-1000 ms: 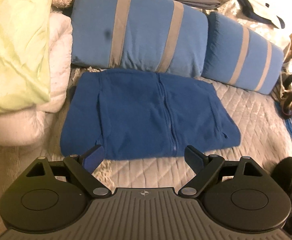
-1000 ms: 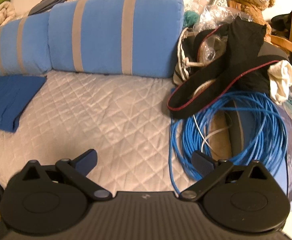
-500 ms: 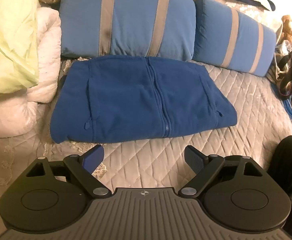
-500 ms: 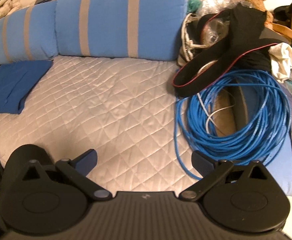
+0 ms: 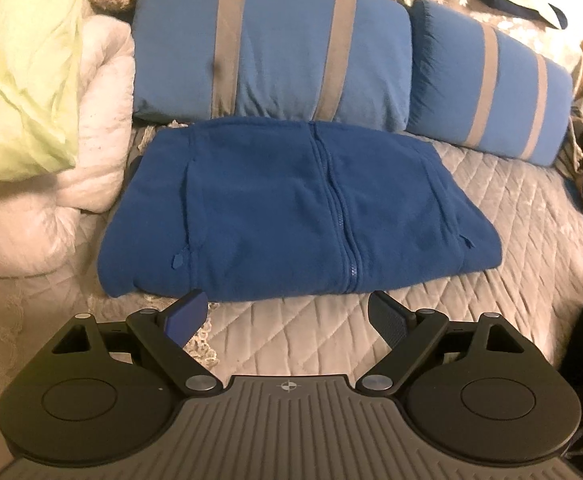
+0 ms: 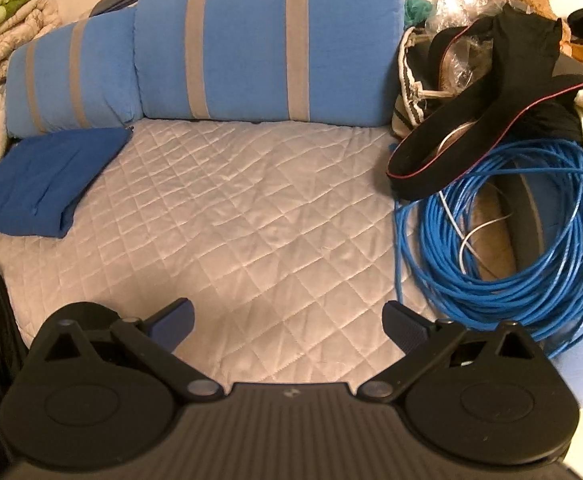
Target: Fold clothes
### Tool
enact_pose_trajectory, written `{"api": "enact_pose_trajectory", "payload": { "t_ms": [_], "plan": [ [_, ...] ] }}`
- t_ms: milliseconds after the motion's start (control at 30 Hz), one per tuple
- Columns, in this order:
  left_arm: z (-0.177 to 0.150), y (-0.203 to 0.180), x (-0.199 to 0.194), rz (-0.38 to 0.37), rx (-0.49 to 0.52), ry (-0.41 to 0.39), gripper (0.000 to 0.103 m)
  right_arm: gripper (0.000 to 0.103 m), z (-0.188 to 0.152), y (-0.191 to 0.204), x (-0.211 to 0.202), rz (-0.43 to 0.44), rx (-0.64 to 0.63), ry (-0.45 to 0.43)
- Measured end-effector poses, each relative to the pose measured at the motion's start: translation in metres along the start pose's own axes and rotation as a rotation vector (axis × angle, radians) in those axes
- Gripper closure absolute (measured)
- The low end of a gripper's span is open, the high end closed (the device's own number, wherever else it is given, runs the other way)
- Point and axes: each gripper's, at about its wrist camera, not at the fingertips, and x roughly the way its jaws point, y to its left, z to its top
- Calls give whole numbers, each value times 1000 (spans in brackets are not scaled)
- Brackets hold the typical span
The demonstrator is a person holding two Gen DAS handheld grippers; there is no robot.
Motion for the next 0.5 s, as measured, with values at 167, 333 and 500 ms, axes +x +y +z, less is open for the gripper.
{"api": "enact_pose_trajectory", "payload": {
  "t_ms": [167, 333, 500],
  "plan": [
    [-7, -2, 21, -12, -28, 14, 15, 0, 1, 3, 15, 13, 16, -4],
    [-15, -11, 41, -10, -18, 28, 15, 0, 1, 10, 31, 13, 9, -6],
    [-24, -17, 60, -11, -7, 37, 15, 0, 0, 16, 48, 8, 8, -11]
  ]
}}
